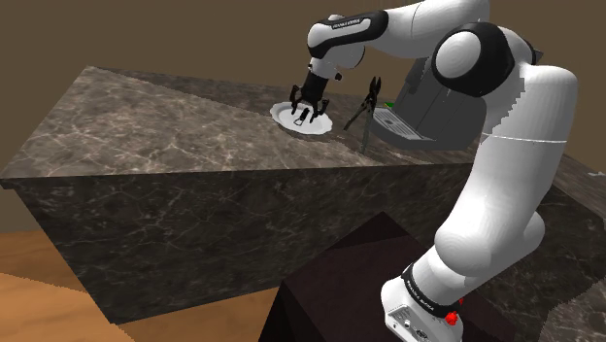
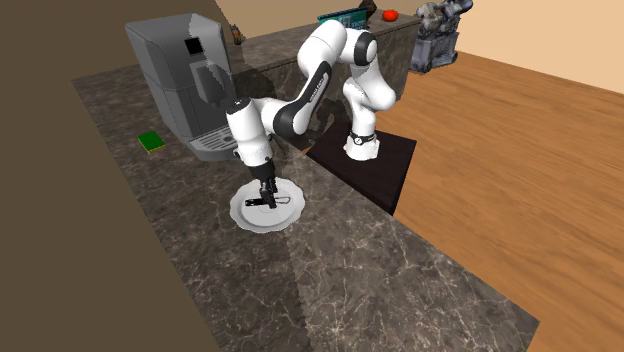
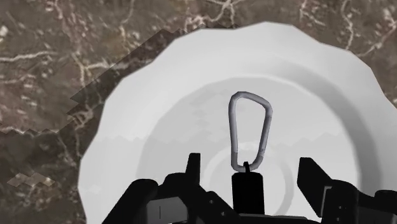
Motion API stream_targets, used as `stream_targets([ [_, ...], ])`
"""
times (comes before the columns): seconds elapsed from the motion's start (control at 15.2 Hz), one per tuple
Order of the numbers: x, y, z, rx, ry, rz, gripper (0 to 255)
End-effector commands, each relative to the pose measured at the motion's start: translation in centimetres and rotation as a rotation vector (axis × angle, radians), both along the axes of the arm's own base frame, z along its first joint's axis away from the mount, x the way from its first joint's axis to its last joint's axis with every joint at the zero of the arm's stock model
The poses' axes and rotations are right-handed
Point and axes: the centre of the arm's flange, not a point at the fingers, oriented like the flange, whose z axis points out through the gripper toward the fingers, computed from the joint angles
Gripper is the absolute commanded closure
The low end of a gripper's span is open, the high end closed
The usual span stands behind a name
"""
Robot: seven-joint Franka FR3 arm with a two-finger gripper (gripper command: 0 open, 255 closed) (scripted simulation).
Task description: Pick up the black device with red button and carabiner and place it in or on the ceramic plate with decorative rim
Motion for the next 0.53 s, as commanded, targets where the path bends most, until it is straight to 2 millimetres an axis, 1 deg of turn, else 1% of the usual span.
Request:
stream_targets([
  [0.0,0.0,0.0,0.0,0.000,0.000,0.000,0],
  [0.2,0.0,0.0,0.0,0.000,0.000,0.000,0],
  [0.4,0.1,-0.8,3.9,0.000,0.000,0.000,0],
  [0.46,0.1,-1.0,4.9,0.000,0.000,0.000,0],
])
